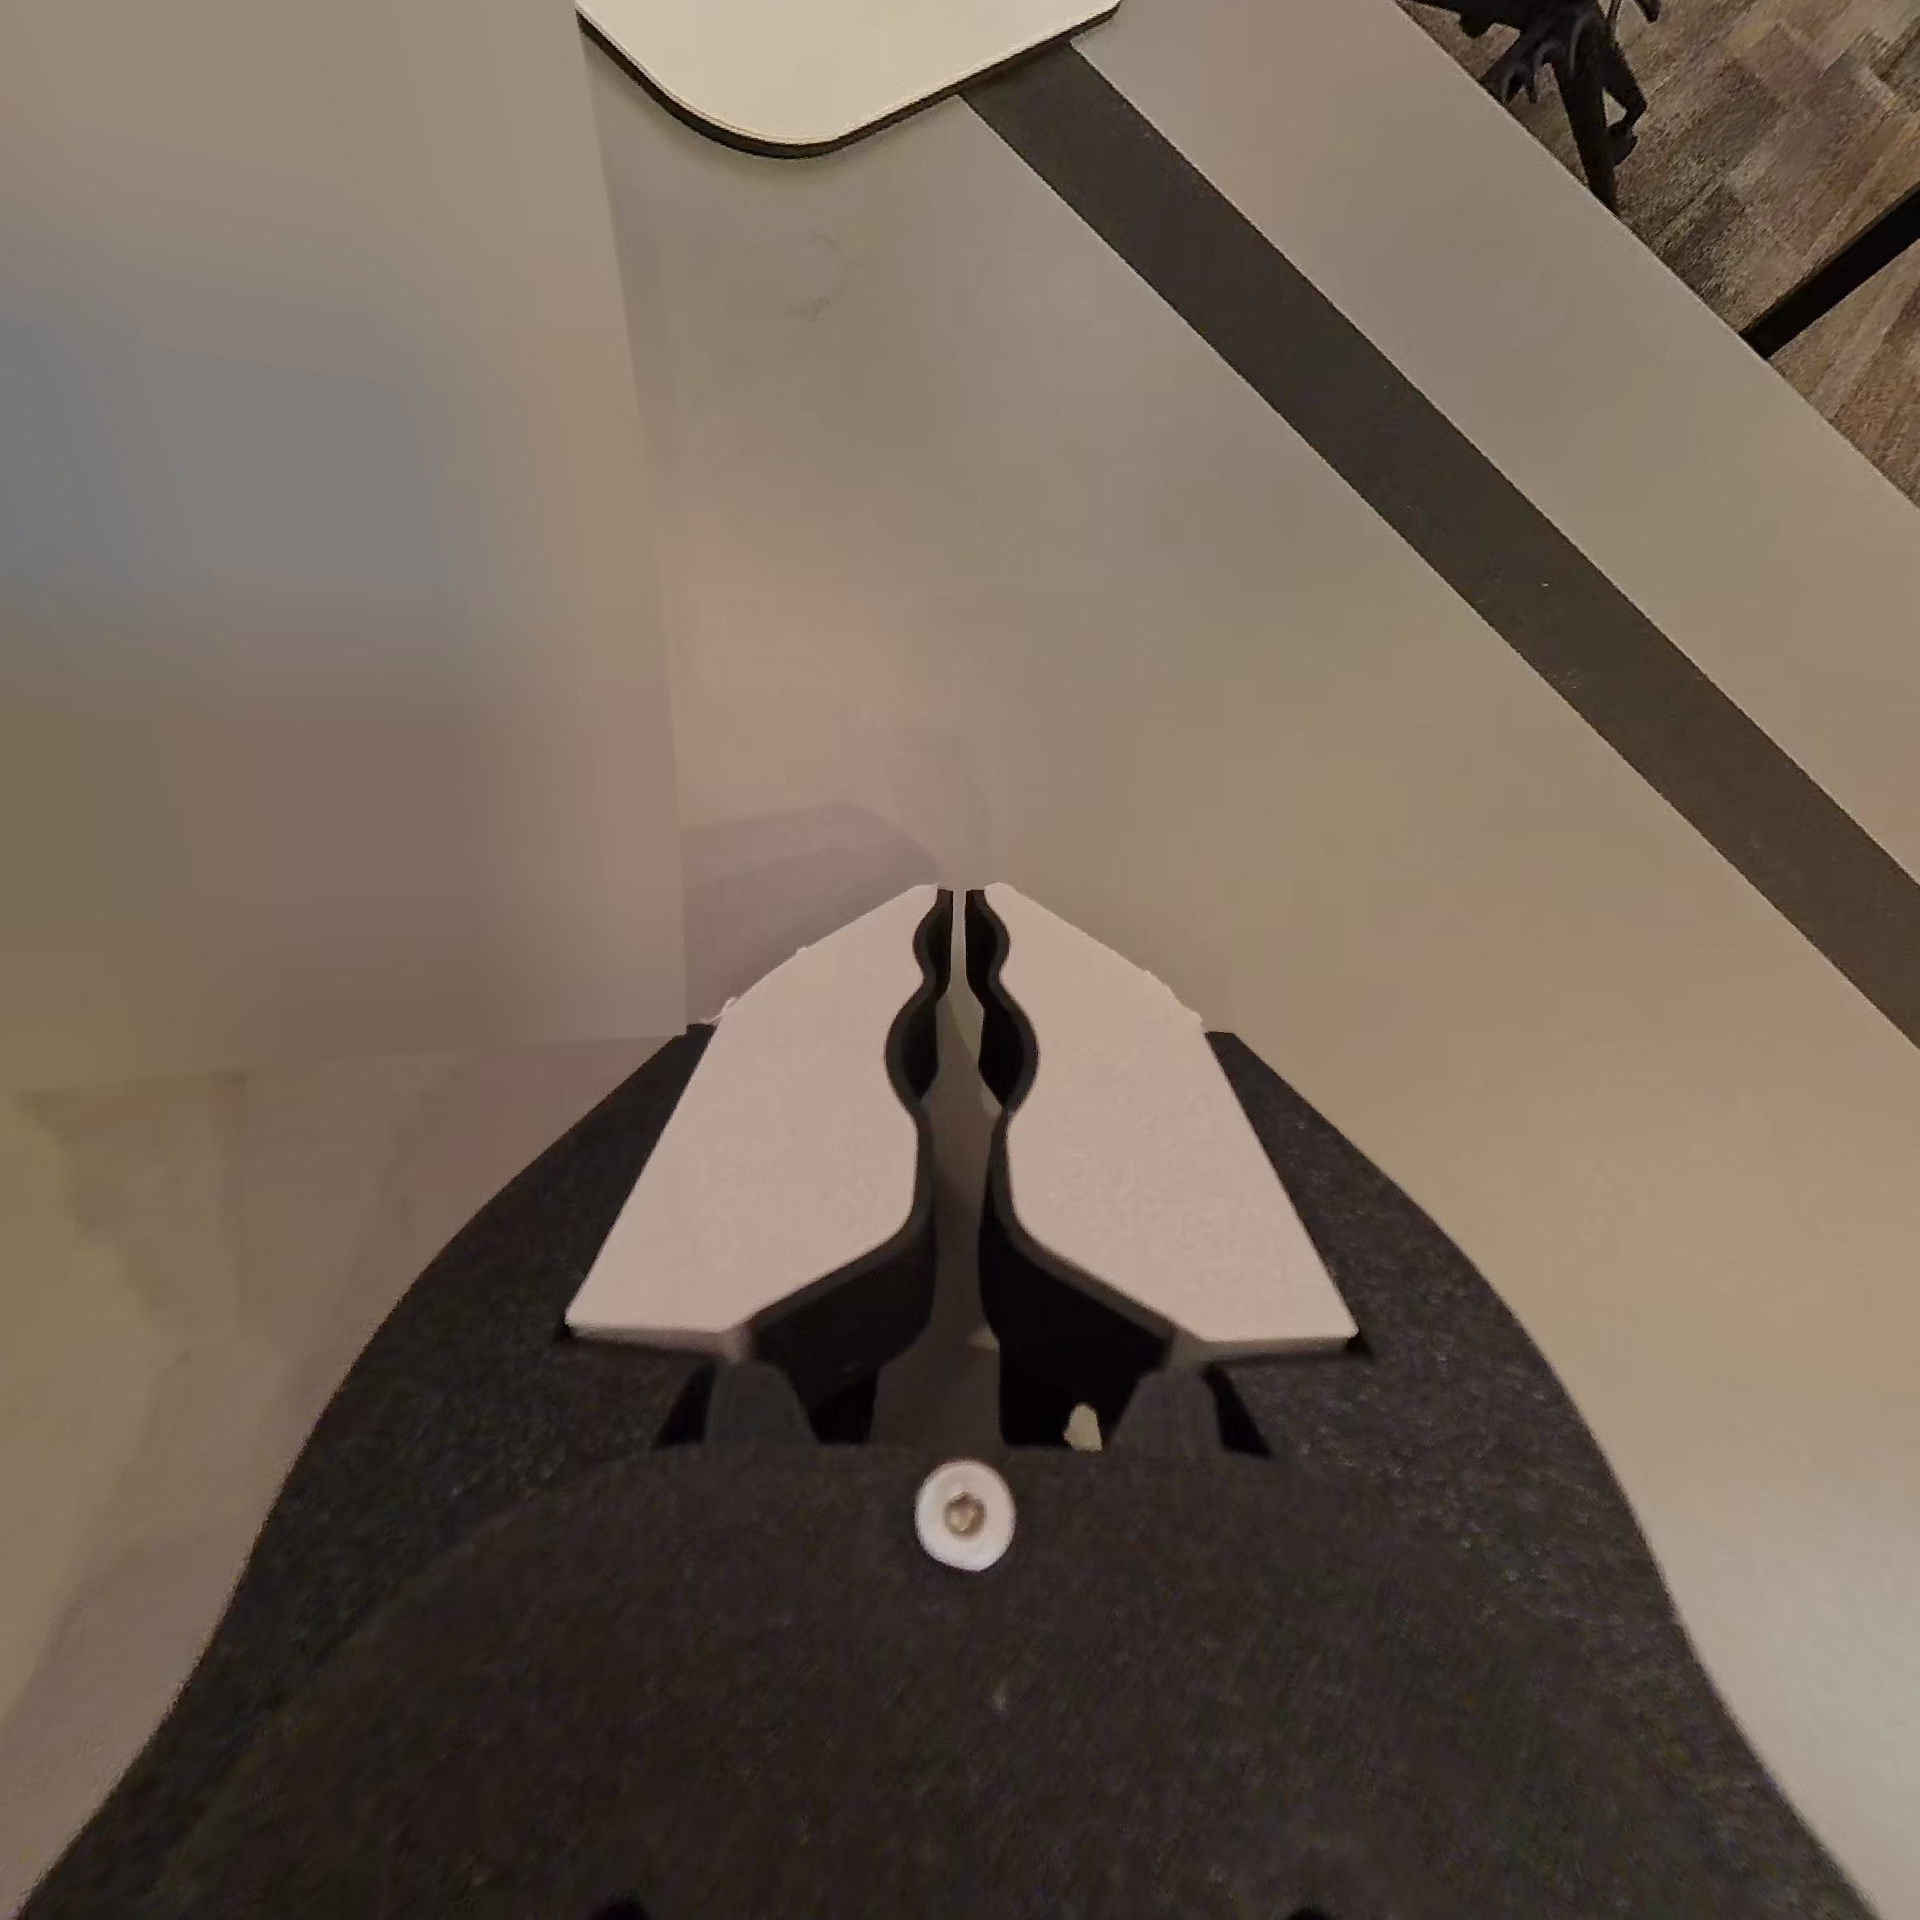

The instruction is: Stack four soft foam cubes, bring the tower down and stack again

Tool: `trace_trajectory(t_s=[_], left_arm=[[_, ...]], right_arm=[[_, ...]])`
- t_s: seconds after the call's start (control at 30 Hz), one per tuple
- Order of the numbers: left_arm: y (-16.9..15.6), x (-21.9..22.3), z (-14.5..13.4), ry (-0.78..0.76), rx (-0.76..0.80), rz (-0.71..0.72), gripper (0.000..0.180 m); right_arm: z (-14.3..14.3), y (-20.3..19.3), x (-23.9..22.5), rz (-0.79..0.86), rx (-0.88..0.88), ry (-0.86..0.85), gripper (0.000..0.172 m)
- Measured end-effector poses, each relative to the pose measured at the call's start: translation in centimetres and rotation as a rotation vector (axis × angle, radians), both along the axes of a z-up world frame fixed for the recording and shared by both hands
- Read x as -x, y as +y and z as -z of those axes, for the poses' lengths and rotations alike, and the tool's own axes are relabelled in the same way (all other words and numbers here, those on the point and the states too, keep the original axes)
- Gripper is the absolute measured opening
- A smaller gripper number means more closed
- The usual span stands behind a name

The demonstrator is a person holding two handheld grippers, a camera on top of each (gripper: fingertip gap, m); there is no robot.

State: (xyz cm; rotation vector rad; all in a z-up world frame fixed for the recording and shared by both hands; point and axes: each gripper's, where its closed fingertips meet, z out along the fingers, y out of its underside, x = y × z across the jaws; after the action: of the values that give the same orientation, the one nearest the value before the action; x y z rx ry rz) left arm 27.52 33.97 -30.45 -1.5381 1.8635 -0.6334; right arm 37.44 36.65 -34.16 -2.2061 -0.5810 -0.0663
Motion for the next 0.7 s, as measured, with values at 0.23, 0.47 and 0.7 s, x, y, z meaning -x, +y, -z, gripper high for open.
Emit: trace_trajectory(t_s=[0.23, 0.47, 0.7], left_arm=[[4.2, 14.9, -8.7, -0.126, -0.143, -0.279, 0.031], [14.9, 32.4, -12.4, -0.138, -0.239, -0.741, 0.03], [20.9, 39.3, -8.9, -0.089, -0.072, -0.957, 0.03]], right_arm=[[0.0, 0.0, 0.0, -0.001, -0.005, -0.008, 0.002], [0.0, 0.0, 0.0, -0.001, -0.007, -0.011, 0.002], [0.0, 0.0, 0.0, -0.002, -0.011, -0.017, 0.002]])
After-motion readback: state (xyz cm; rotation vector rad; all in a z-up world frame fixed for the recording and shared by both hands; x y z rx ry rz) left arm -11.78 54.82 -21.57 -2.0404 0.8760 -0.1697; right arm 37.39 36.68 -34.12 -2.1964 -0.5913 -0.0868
